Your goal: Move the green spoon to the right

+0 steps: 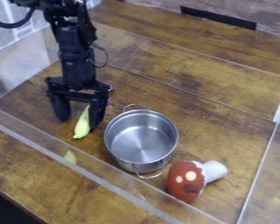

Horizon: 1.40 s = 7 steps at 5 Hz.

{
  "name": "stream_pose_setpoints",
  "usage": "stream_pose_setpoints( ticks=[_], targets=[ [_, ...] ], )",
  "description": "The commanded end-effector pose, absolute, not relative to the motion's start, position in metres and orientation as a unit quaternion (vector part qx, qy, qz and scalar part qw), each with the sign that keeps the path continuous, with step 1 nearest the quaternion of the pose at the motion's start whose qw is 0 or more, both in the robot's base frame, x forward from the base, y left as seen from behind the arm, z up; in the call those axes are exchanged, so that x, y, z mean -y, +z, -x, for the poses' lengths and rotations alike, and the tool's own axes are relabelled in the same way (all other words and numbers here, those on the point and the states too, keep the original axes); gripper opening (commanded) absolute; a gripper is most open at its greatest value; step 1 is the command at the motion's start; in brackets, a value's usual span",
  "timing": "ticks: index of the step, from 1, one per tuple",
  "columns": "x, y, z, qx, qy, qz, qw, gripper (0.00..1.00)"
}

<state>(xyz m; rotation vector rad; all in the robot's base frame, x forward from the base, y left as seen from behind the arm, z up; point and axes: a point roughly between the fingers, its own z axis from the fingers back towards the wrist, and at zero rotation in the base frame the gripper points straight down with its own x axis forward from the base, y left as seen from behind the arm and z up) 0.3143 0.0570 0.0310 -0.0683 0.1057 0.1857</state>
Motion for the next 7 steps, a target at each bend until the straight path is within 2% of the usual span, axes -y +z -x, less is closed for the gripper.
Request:
stream_pose_setpoints(
  ticks=[1,2,4,6,7],
  targets=[
    [-0.046,0.053,-0.309,-0.01,0.075,0.038,0.996,1.0],
    [-0.036,0.05,-0.301,0.002,0.064,0.047,0.997,1.0],
    [-0.075,0.044,-0.317,0.02,0.039,0.058,0.997,1.0],
    [-0.069,0.042,-0.334,0.026,-0.011,0.063,0.998,1.0],
    [-0.066,0.041,-0.336,0.029,0.015,0.064,0.997,1.0]
  ],
)
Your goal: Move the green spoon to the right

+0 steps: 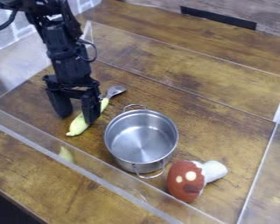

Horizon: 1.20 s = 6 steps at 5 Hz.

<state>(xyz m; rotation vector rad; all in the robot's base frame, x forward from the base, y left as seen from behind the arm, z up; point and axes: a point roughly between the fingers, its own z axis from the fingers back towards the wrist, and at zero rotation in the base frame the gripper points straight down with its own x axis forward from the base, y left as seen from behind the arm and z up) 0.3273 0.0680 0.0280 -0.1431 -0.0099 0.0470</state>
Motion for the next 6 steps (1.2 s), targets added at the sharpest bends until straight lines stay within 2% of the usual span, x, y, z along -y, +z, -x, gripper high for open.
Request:
stream_pose_setpoints(
  ticks=[1,5,6],
  targets=[
    [-0.062,0.041,-0.338,0.031,0.041,0.066,0.997,1.0],
    [-0.063,0.039,-0.35,0.018,0.004,0.07,0.997,1.0],
    [-0.066,0.038,-0.343,0.012,-0.034,0.07,0.997,1.0]
  ],
)
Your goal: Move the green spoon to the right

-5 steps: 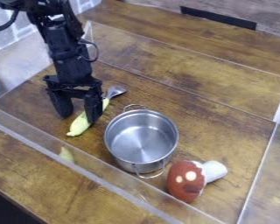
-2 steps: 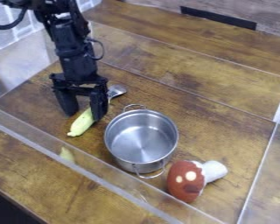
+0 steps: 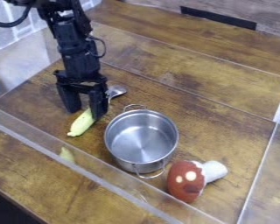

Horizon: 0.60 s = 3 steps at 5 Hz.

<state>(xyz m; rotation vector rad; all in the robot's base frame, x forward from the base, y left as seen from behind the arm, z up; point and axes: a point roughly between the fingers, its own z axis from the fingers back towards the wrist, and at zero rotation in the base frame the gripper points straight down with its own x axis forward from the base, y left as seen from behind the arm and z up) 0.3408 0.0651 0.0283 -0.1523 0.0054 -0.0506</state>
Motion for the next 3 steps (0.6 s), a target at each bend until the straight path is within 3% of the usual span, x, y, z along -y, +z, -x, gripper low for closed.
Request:
stream_pose_setpoints(
  ticks=[1,2,3],
  targets=[
    [-0.069,0.037,-0.337,0.007,-0.07,0.071,0.995,1.0],
    [-0.064,0.039,-0.34,0.008,-0.066,0.071,0.995,0.0],
    [-0.056,0.04,-0.337,0.01,-0.057,0.07,0.996,0.0]
  ],
)
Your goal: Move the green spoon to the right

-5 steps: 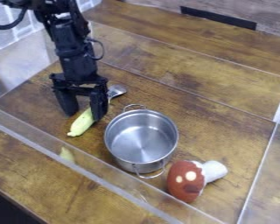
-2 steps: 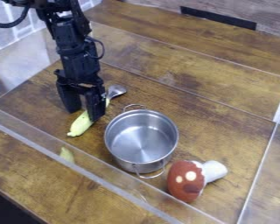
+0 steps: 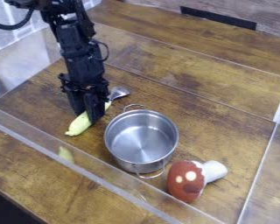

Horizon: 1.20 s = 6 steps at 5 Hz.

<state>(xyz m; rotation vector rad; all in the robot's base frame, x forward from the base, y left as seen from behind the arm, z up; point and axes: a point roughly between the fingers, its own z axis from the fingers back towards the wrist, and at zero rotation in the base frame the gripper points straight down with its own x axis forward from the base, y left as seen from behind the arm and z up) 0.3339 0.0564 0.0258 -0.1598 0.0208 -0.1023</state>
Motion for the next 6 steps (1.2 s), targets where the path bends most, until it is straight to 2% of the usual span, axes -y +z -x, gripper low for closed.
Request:
stream_pose_setpoints(
  ticks=[1,3,5,6],
  targets=[
    [-0.047,0.05,-0.336,0.017,-0.049,0.065,0.997,0.0],
    [-0.048,0.072,-0.342,0.031,-0.038,0.058,0.997,0.0],
    [-0.05,0.085,-0.352,0.042,-0.064,0.052,0.996,0.0],
    [-0.044,0.102,-0.353,0.045,-0.057,0.047,0.996,0.0]
  ],
)
